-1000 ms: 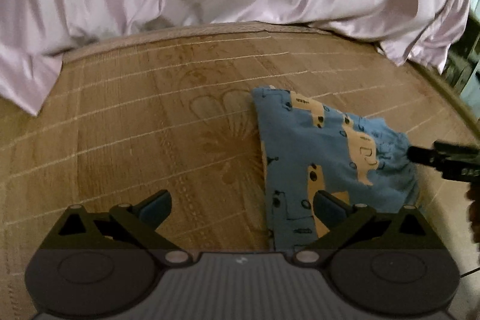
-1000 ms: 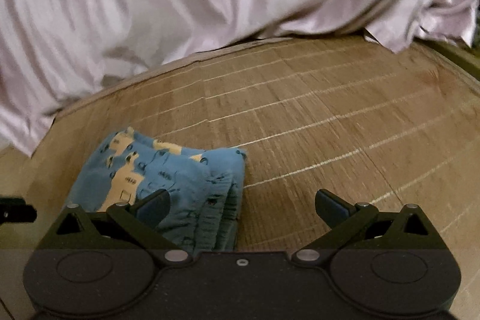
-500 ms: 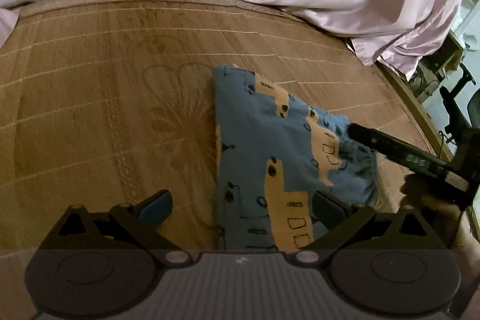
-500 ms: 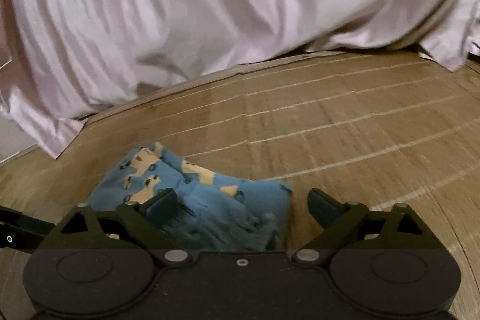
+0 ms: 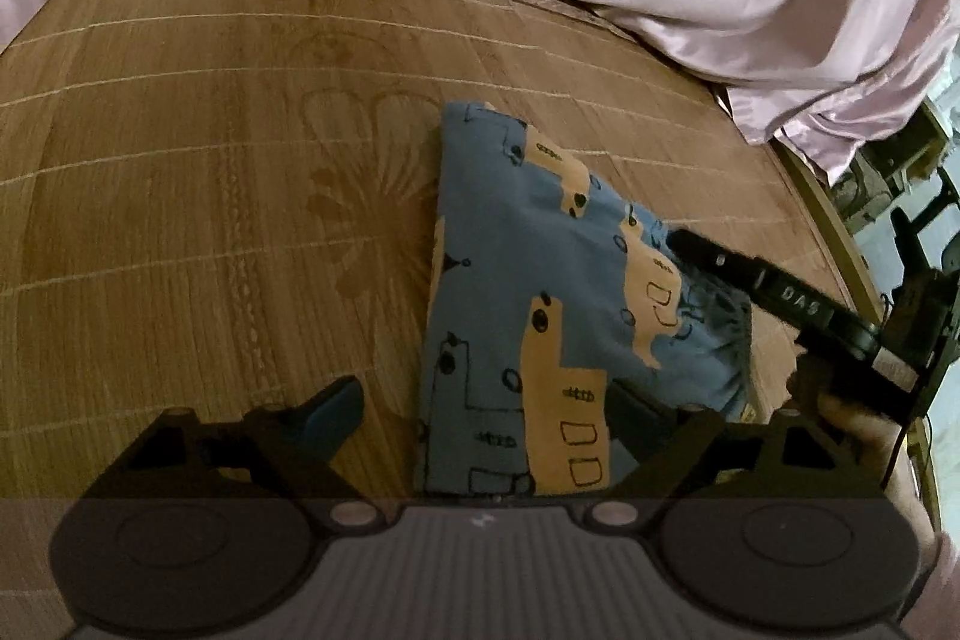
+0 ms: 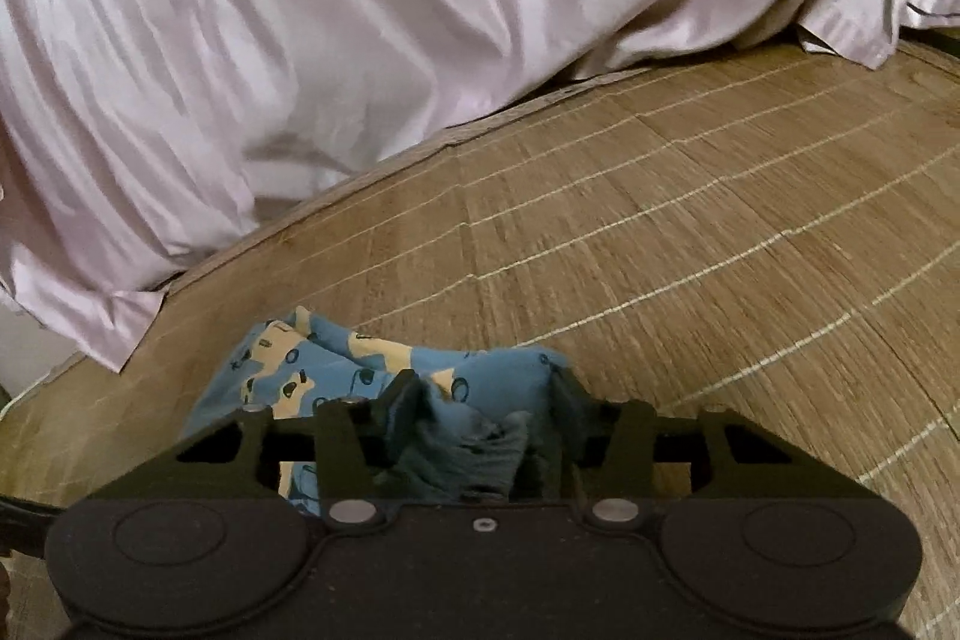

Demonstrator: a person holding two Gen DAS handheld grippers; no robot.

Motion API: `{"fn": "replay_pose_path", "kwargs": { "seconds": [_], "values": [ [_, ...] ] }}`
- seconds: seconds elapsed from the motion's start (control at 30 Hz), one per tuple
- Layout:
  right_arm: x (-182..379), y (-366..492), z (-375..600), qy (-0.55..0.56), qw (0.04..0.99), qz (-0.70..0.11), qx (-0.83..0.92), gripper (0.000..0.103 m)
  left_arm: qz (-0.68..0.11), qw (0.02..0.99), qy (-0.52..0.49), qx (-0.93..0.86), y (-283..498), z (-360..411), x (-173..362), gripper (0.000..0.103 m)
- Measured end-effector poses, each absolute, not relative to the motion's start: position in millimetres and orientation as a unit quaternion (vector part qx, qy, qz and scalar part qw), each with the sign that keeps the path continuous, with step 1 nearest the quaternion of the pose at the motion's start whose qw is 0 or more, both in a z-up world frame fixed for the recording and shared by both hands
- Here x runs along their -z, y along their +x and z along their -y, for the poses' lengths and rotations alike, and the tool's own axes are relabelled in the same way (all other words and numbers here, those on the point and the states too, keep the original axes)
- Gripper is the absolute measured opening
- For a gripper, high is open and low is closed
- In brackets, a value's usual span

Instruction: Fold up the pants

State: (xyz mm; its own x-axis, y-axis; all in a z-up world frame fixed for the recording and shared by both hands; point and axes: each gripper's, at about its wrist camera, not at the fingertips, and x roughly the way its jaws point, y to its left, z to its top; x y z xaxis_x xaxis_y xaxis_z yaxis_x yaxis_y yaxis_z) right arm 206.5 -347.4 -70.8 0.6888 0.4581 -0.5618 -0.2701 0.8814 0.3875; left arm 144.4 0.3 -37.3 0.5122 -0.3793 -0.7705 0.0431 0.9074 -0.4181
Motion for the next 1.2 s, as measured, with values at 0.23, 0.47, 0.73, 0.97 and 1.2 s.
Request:
{"fn": "replay_pose_path", "kwargs": {
  "seconds": [0.23,0.47,0.73,0.97,1.2],
  "values": [
    [69,205,346,0.12,0.914,-0.34,-0.187,0.059,-0.494,0.845,-0.169,0.112,149,8,38,0.053],
    [70,204,342,0.124,0.91,-0.346,-0.19,0.045,-0.513,0.841,-0.147,0.089,154,22,32,0.04],
    [68,201,346,0.143,0.911,-0.339,-0.187,0.021,-0.512,0.846,-0.129,0.079,153,26,29,0.028],
    [52,173,339,0.097,0.923,-0.319,-0.194,0.018,-0.502,0.855,-0.109,0.067,147,30,24,0.02],
    [26,136,309,-0.063,0.941,-0.27,-0.194,0.016,-0.518,0.844,-0.124,0.069,126,28,23,0.02]
  ]
}}
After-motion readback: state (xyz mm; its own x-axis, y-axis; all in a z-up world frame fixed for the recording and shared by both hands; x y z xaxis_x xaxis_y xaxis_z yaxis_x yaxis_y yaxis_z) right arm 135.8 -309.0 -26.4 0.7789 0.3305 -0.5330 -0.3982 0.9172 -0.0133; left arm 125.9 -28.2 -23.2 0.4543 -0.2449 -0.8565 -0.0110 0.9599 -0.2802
